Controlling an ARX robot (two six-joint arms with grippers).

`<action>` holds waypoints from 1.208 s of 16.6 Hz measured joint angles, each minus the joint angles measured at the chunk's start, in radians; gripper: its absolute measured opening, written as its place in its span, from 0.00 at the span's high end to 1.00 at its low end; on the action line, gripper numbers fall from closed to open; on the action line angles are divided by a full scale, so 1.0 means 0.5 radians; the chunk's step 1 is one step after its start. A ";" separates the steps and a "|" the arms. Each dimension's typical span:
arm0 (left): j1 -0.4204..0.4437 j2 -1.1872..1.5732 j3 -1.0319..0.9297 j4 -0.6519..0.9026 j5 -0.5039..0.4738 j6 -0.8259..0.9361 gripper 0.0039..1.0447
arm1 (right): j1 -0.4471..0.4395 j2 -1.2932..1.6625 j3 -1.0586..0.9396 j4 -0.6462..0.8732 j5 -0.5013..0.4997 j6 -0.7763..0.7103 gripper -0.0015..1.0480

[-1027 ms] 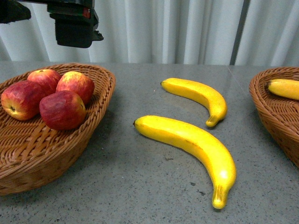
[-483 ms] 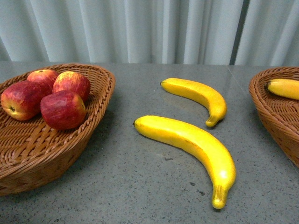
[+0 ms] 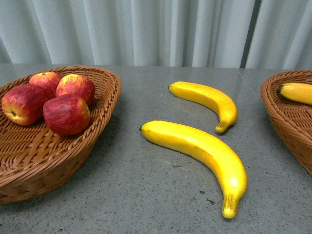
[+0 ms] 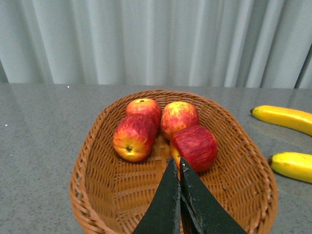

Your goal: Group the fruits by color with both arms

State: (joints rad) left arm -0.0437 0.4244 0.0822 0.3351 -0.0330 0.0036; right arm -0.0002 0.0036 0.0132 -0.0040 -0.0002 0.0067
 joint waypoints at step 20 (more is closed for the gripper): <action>0.084 -0.834 -0.135 -0.686 0.066 -0.005 0.99 | 0.000 0.000 0.000 -0.001 0.001 -0.001 0.06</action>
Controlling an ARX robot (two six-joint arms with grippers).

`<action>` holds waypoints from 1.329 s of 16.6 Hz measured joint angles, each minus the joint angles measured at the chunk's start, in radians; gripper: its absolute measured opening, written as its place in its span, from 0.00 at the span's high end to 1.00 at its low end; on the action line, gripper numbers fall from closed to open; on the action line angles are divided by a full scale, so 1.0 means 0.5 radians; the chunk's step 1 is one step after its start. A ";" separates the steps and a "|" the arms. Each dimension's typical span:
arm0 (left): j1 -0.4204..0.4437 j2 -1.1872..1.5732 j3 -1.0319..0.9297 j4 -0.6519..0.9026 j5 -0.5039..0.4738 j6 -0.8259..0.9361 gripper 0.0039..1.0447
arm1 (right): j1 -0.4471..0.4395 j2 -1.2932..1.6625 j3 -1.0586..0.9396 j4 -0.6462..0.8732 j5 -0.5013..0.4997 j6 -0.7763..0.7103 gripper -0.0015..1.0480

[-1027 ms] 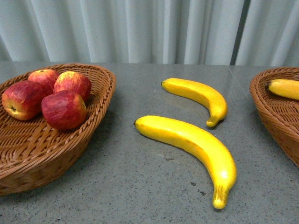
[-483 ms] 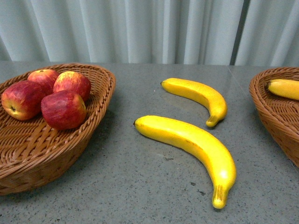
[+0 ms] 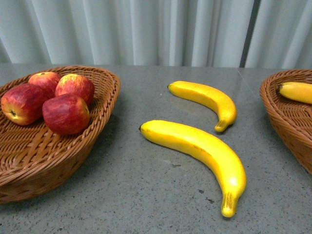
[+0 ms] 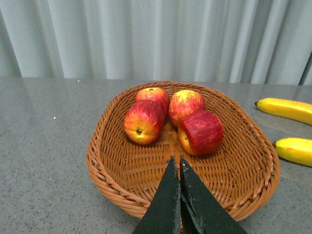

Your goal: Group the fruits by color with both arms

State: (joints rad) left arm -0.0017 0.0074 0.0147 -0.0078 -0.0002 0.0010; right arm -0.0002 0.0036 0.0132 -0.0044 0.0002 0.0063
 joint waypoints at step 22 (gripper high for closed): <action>0.000 0.000 0.000 0.009 0.000 -0.001 0.06 | 0.978 3.028 1.577 1.006 -0.153 -0.066 0.06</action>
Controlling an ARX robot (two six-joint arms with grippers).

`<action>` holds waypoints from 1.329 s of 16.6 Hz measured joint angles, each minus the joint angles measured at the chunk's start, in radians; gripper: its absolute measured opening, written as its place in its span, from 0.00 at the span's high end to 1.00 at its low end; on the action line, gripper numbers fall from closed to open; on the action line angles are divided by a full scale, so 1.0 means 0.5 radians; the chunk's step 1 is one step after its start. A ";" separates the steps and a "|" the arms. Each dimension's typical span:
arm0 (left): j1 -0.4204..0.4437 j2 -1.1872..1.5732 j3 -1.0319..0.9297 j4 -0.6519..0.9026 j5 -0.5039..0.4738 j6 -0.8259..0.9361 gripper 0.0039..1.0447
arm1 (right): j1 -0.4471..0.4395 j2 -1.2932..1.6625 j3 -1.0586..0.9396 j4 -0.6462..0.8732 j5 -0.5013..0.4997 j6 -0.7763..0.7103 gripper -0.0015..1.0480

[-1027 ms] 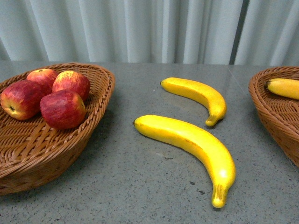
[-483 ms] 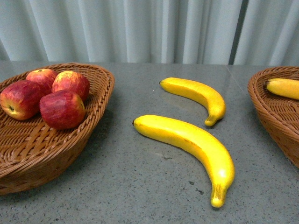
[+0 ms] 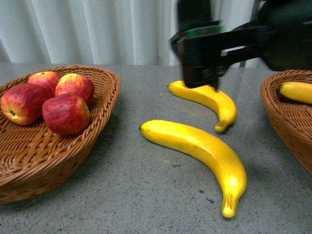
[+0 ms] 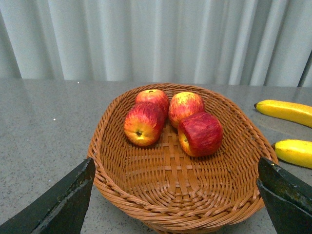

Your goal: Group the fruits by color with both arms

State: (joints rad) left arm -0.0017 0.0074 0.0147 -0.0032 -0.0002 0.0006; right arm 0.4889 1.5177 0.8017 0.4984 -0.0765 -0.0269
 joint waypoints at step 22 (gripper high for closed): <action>0.000 0.000 0.000 0.000 0.000 0.000 0.06 | -0.070 0.605 0.466 -1.154 -0.134 -0.871 0.64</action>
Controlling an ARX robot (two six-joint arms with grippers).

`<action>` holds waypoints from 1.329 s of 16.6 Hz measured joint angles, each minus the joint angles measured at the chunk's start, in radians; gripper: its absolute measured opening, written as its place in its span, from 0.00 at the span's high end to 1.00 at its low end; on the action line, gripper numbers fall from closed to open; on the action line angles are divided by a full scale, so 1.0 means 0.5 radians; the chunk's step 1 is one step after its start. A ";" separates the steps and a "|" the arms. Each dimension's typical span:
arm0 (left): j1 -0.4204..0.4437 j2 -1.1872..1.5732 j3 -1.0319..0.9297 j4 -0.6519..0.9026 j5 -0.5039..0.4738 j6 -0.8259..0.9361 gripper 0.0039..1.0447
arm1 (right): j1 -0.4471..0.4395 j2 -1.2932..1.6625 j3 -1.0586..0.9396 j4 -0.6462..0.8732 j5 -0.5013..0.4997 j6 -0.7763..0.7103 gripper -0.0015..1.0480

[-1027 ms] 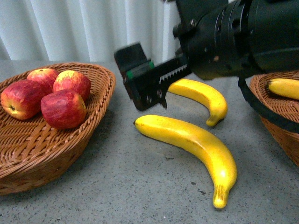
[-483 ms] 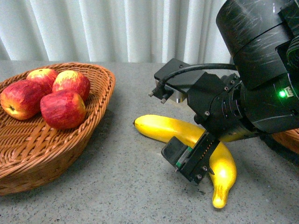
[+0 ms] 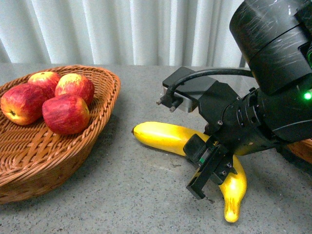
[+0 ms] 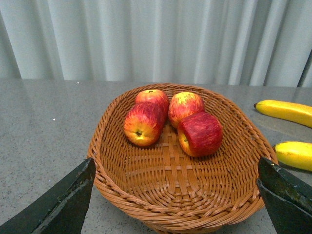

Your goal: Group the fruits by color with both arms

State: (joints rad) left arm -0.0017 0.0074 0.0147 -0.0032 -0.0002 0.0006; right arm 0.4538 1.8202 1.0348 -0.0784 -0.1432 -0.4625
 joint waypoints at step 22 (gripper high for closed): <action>0.000 0.000 0.000 0.000 0.000 -0.001 0.06 | -0.760 -0.443 0.258 0.151 -0.381 -0.058 0.06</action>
State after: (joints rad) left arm -0.0017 0.0074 0.0147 -0.0032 -0.0002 0.0002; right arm 0.0738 1.5990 1.1637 -0.0029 -0.3336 -0.4915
